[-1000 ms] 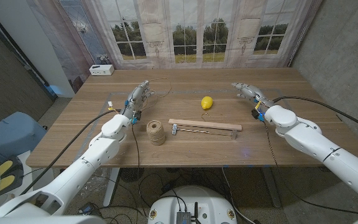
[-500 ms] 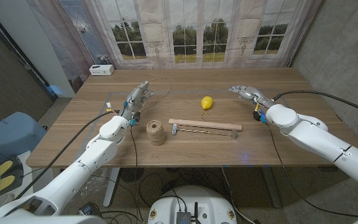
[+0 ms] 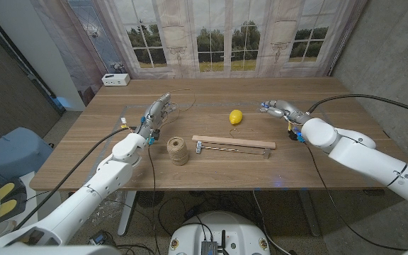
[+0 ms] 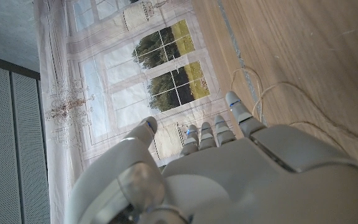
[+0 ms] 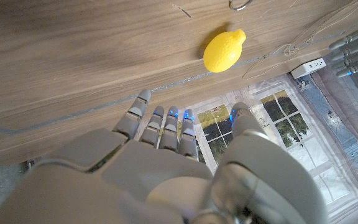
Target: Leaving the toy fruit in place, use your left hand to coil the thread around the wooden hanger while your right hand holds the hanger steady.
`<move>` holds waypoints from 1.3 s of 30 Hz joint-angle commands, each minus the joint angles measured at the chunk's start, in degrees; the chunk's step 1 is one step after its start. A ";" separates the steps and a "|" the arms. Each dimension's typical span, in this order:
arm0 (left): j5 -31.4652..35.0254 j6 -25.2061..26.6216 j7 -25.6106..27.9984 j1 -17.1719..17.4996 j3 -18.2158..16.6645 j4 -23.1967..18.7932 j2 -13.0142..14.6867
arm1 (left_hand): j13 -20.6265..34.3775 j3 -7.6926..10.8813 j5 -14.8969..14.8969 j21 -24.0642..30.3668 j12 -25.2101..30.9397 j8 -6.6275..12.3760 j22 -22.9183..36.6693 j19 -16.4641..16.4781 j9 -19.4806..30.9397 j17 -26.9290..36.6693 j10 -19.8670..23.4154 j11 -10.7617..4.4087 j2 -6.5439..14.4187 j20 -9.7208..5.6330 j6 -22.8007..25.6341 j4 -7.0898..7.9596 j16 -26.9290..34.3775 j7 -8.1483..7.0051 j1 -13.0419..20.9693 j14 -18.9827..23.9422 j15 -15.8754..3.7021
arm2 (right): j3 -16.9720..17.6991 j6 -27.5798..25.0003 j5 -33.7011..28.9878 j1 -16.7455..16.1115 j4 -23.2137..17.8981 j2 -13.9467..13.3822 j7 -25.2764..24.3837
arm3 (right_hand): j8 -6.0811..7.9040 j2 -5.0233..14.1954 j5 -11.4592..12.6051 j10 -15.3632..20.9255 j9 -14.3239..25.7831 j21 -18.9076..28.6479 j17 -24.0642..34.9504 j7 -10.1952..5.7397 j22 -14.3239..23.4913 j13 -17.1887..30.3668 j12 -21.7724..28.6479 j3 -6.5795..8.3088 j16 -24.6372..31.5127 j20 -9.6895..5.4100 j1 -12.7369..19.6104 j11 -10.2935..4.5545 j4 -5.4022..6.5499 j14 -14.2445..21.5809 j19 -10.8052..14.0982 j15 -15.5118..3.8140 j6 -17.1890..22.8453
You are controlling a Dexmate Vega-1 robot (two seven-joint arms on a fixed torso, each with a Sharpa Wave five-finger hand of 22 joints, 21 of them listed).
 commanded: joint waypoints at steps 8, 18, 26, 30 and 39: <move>0.30 -0.15 -0.26 1.08 0.00 -1.95 0.78 | 0.09 -0.08 -0.03 -0.34 0.27 -0.06 0.09 0.11 0.15 -0.02 0.26 0.62 -0.06 0.58 0.30 -0.52 0.17 0.37 -0.32 0.14 0.52 | -2.38 -4.65 -6.50 -0.52 -6.31 -3.71 4.20 | 0.37 0.09 0.07 0.77 0.14 0.17 0.16 -0.50 0.10 0.32 0.20 0.63 0.23 0.03 1.54 -0.13 -0.64 0.59 0.68 -0.62 0.85; 0.42 -0.28 -0.24 1.46 0.03 -2.52 0.90 | 0.11 -0.10 -0.03 -0.52 0.24 -0.12 0.10 0.19 0.16 -0.02 0.27 0.60 -0.03 0.54 0.41 -0.65 0.15 0.38 -0.45 0.16 0.53 | -4.76 -7.86 -11.72 -0.32 -9.55 -4.78 6.27 | 0.29 0.01 0.10 0.97 0.16 0.35 0.10 -0.53 0.10 0.32 0.04 1.06 0.24 0.01 2.63 -0.52 -1.06 1.06 1.41 -0.99 1.21; 0.24 -0.44 -0.42 1.72 0.04 -2.55 0.84 | 0.12 -0.11 -0.02 -0.68 0.21 -0.19 0.11 0.24 0.16 -0.02 0.27 0.59 0.00 0.61 0.41 -0.73 0.14 0.36 -0.56 0.16 0.54 | -9.14 -14.60 -19.69 1.37 -12.69 -4.13 8.08 | 0.33 -2.63 0.21 3.81 0.23 0.80 -0.07 -0.73 0.09 0.45 0.39 2.24 0.48 0.07 8.13 -0.89 -2.35 3.59 3.82 -2.53 2.40; 0.16 -0.49 -0.30 2.08 -0.09 -2.74 0.95 | 0.12 -0.12 -0.02 -0.76 0.20 -0.21 0.11 0.25 0.17 -0.02 0.27 0.61 0.01 0.61 0.44 -0.78 0.13 0.33 -0.62 0.15 0.53 | -10.91 -16.80 -22.73 2.04 -13.52 -3.70 9.37 | 0.67 -4.59 0.52 5.00 0.29 0.97 0.06 -0.97 0.11 0.59 0.57 2.10 0.75 -0.03 10.27 -1.32 -2.35 4.91 4.89 -3.04 3.74; -0.13 -0.56 -0.54 2.67 -0.30 -2.99 1.28 | 0.13 -0.13 -0.01 -0.93 0.18 -0.26 0.12 0.30 0.17 -0.01 0.26 0.61 0.04 0.65 0.46 -0.86 0.12 0.35 -0.74 0.17 0.54 | -15.83 -21.35 -29.96 5.34 -14.36 -2.90 15.54 | 1.24 -8.00 1.70 7.30 0.39 0.97 0.27 -1.65 0.15 0.84 1.04 1.73 0.76 -0.15 14.55 -2.24 -2.25 6.09 6.09 -3.84 6.44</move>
